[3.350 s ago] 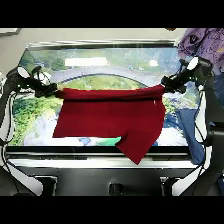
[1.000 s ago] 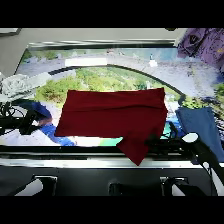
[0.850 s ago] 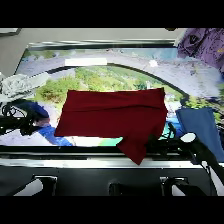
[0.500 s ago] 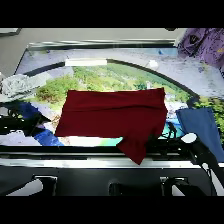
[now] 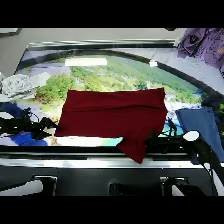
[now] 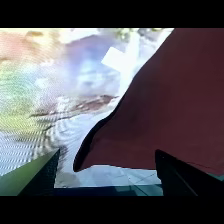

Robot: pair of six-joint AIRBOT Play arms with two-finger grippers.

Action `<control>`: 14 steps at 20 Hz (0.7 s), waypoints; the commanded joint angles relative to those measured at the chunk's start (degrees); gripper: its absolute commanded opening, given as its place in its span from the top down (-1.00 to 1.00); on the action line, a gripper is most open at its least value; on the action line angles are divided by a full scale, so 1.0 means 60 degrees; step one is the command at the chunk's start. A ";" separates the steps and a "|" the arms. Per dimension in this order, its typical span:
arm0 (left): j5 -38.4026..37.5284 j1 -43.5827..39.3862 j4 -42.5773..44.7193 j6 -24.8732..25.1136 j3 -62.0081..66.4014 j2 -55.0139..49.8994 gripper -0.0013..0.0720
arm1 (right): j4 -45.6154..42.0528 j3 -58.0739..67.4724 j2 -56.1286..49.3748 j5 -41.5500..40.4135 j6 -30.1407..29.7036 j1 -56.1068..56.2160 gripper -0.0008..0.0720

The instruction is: Fold the clothes and pants, and hang the long-sleeved shirts on hangers.

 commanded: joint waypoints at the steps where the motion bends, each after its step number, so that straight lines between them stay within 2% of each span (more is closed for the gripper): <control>1: -0.0011 -0.0328 0.0127 0.0044 -0.0007 -0.0251 -0.88 | 0.0004 0.0273 0.0007 0.0113 -0.0015 0.0011 0.89; 2: -0.0015 -0.0426 0.0127 0.0044 -0.0007 -0.0324 -0.86 | 0.0004 0.0353 0.0007 0.0102 0.0000 0.0007 0.89; 3: -0.0015 -0.0484 0.0127 0.0044 -0.0007 -0.0404 -0.64 | -0.0025 0.0415 0.0007 0.0076 0.0087 0.0011 0.89; 6: -0.0084 -0.0539 0.0018 0.0051 -0.0004 -0.0510 0.85 | -0.0018 0.0488 0.0007 0.0062 0.0168 0.0007 0.89; 7: -0.0131 -0.0535 -0.0047 0.0117 0.0000 -0.0503 0.92 | -0.0022 0.0488 0.0007 0.0113 0.0168 0.0011 0.90; 10: -0.0499 -0.0517 -0.0157 0.0106 0.0004 -0.0288 0.93 | -0.0168 0.0488 0.0306 0.0237 0.0317 0.0007 0.90; 12: -0.0718 -0.0484 -0.0015 0.0069 0.0004 0.0186 0.93 | -0.0670 0.0488 0.0892 0.0237 0.1002 0.0007 0.90; 14: -0.1042 -0.0346 0.0393 -0.0404 0.0004 0.0794 0.93 | -0.1395 0.0488 0.1654 0.0514 0.1821 0.0007 0.90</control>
